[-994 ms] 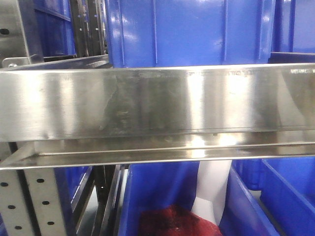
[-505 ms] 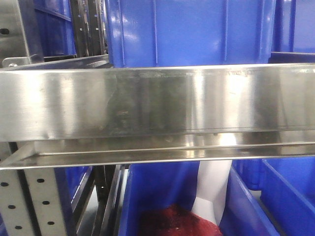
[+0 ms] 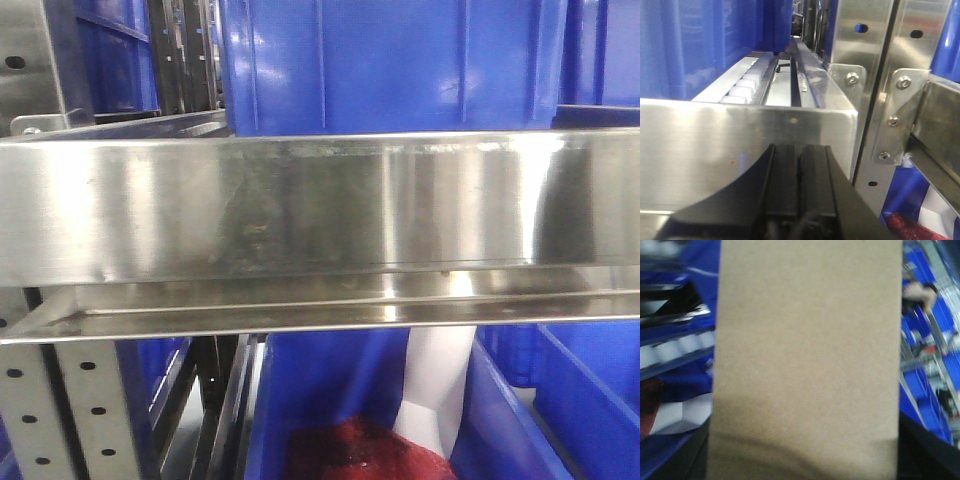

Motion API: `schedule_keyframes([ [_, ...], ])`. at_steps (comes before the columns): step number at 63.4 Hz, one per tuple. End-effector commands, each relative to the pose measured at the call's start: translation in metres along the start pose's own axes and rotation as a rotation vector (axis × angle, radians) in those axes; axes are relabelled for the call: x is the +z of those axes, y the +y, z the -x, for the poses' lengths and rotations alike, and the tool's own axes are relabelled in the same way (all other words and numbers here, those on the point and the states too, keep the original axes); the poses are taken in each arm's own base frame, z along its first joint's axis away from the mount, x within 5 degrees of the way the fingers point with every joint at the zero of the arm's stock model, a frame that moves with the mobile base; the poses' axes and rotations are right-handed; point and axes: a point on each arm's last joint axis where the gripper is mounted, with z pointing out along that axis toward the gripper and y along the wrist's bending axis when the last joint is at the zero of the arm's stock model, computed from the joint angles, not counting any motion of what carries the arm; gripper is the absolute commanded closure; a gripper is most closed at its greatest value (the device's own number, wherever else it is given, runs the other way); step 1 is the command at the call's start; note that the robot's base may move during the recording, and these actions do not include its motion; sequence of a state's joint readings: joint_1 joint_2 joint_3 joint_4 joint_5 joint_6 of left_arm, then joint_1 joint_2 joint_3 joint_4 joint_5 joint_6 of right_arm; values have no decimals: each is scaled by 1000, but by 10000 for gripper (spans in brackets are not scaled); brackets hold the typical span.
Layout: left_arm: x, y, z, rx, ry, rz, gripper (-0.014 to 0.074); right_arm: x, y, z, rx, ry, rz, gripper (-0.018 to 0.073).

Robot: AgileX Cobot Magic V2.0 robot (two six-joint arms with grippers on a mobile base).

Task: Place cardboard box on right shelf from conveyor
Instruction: 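Approach the shelf and raise the held box above the roller track, then lower the box onto the roller shelf and open the right gripper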

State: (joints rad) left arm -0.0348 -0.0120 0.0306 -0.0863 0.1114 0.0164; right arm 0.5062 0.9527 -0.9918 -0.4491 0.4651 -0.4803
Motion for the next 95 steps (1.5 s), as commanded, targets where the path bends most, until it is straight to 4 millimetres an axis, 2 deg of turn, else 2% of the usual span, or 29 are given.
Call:
schedule_keyframes([
  [1, -1, 0, 9, -10, -98, -5, 715, 11, -5, 19, -149, -97, -37, 364],
  [16, -1, 0, 9, -10, -98, -5, 715, 60, 18, 15, -260, -29, 71, 364],
  [30, -1, 0, 9, -10, -98, -5, 715, 85, 31, 14, -277, -35, 108, 364],
  [44, -1, 0, 9, -10, -98, -5, 715, 89, 33, 13, -279, -32, 117, 364],
  [49, -1, 0, 9, -10, -98, -5, 715, 89, 34, 13, -265, -26, 121, 328],
  [55, -1, 0, 9, -10, -98, -5, 715, 89, 34, 13, -206, -21, 123, 158],
  [60, -1, 0, 9, -10, -98, -5, 715, 89, 34, 13, -170, -20, 124, -80],
  [61, -1, 0, 9, -10, -98, -5, 715, 89, 34, 13, -171, -20, 124, -92],
  [65, -1, 0, 9, -10, -98, -5, 715, 89, 34, 13, -170, -19, 124, -67],
  [82, -1, 0, 9, -10, -98, -5, 715, 88, 36, 16, -152, -31, 134, -66],
  [95, -1, 0, 9, -10, -98, -5, 715, 73, 38, 28, -49, -91, 160, -66],
])
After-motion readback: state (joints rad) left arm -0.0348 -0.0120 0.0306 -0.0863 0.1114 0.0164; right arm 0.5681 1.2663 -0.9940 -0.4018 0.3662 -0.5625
